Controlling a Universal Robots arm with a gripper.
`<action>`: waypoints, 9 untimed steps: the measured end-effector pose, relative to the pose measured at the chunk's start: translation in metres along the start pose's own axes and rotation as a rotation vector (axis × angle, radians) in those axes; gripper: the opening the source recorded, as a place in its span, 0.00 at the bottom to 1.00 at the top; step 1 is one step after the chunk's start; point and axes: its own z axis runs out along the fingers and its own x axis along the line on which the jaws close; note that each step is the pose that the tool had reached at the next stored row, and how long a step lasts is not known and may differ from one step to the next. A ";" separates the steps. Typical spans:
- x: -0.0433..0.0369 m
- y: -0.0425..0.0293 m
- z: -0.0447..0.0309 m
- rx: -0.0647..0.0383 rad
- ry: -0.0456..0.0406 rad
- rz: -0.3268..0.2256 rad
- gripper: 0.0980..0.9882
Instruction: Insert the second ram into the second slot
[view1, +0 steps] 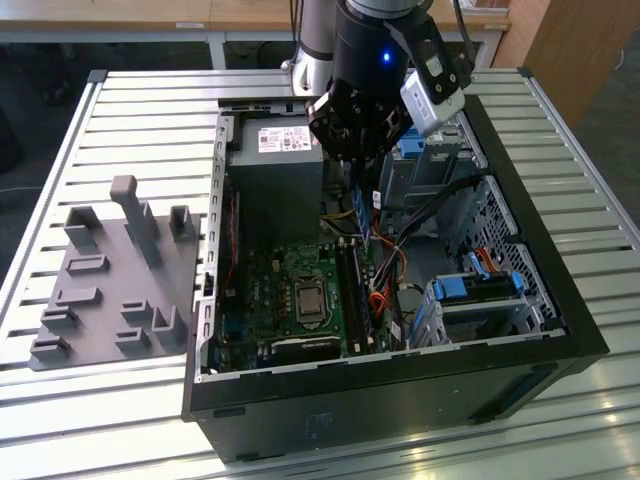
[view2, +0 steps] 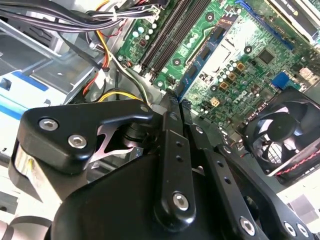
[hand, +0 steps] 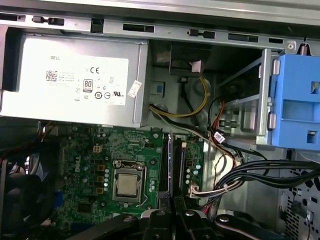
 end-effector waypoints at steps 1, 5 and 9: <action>0.0000 0.0000 0.0018 0.000 0.0001 0.004 0.04; 0.0001 -0.0002 0.0089 0.000 0.0002 0.014 0.04; 0.0002 -0.0003 0.0163 0.000 0.0000 0.017 0.04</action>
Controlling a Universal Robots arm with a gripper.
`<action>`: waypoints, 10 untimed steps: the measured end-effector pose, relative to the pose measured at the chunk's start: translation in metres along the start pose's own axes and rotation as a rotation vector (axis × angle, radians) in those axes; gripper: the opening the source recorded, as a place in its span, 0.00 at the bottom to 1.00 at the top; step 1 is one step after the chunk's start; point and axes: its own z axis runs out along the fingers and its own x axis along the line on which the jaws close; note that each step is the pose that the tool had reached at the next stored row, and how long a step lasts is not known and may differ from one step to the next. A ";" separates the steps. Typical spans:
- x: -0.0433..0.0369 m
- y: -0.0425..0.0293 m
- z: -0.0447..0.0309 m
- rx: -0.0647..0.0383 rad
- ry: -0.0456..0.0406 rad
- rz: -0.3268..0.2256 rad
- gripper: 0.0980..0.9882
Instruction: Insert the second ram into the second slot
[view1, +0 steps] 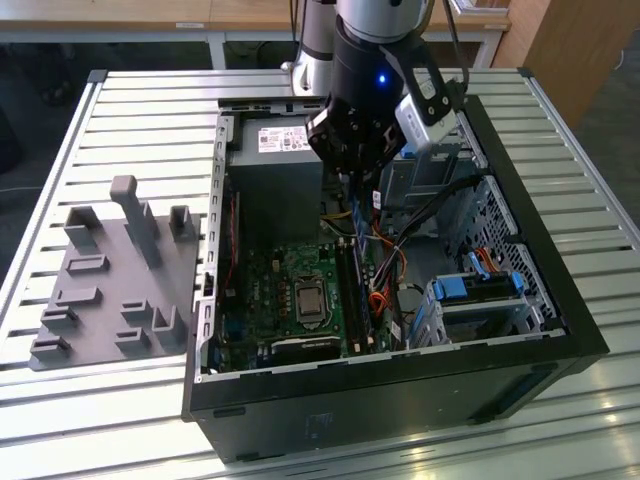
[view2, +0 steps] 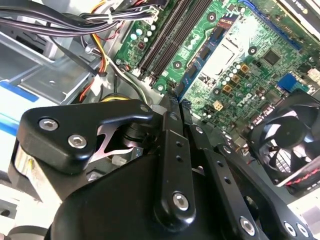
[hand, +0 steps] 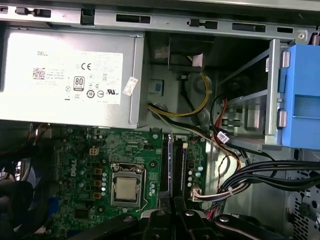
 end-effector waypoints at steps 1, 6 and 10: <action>0.0000 0.0000 0.0018 0.000 0.0000 0.001 0.04; 0.0002 -0.0002 0.0107 0.000 -0.0004 0.023 0.04; 0.0007 -0.0003 0.0172 0.000 -0.0010 0.049 0.04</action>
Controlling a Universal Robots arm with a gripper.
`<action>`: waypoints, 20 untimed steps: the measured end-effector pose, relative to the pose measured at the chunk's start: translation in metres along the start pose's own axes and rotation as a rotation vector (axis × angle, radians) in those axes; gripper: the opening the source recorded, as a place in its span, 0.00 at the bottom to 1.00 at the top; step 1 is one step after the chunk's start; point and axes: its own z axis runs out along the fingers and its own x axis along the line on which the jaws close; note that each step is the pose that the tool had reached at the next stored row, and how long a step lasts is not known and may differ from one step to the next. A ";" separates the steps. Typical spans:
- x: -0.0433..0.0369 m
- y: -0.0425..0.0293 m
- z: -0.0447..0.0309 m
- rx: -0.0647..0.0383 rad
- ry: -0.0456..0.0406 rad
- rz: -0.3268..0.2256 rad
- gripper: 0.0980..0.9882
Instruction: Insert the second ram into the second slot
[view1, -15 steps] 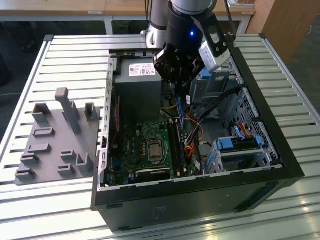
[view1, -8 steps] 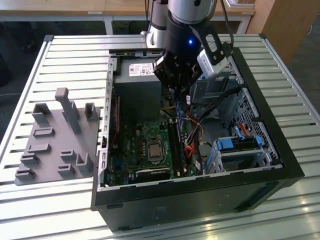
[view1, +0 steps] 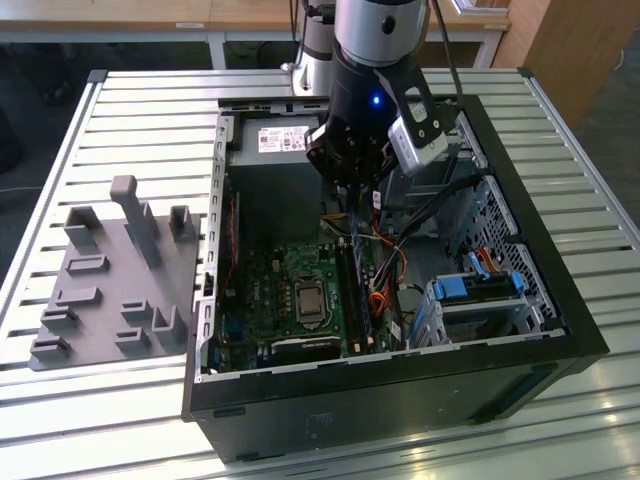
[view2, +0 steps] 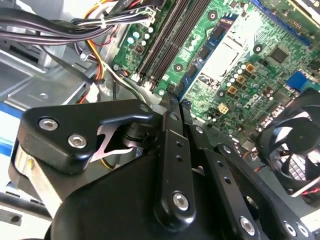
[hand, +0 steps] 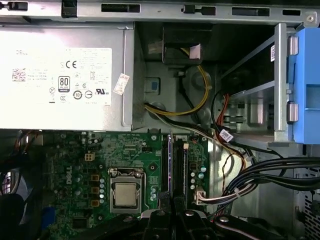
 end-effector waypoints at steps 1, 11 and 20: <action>0.0000 0.0000 0.0016 0.000 0.0000 0.001 0.04; 0.0001 -0.0076 0.0097 -0.002 -0.0001 0.002 0.04; 0.0003 -0.0083 0.0200 -0.003 0.0000 0.002 0.04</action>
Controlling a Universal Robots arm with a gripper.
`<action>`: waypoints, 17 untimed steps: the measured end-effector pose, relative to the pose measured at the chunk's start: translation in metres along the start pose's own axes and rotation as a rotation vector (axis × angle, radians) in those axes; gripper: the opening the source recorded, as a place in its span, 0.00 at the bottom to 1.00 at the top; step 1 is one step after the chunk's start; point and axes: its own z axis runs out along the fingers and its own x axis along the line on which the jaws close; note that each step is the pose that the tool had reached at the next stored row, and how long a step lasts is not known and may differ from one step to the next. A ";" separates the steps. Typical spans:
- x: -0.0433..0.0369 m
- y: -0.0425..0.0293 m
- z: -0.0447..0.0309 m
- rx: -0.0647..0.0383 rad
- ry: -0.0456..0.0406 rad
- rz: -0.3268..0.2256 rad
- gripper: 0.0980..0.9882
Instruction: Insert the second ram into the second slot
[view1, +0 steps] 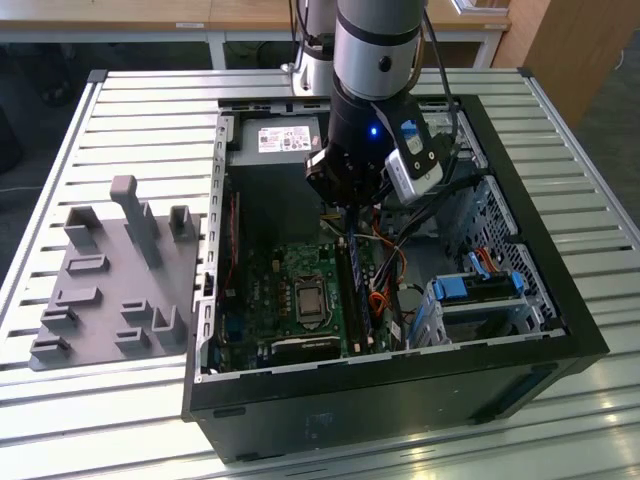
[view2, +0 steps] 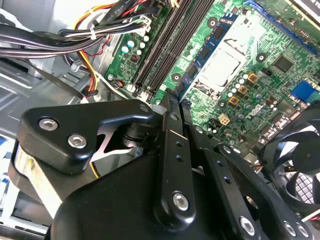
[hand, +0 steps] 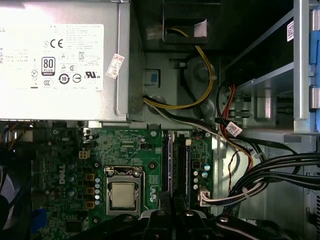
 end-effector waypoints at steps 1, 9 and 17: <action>0.0000 0.0000 0.0000 0.000 0.0000 0.000 0.04; 0.0000 -0.0001 0.0059 0.000 0.0000 0.000 0.04; -0.0001 -0.0003 0.0116 0.000 0.0000 0.000 0.04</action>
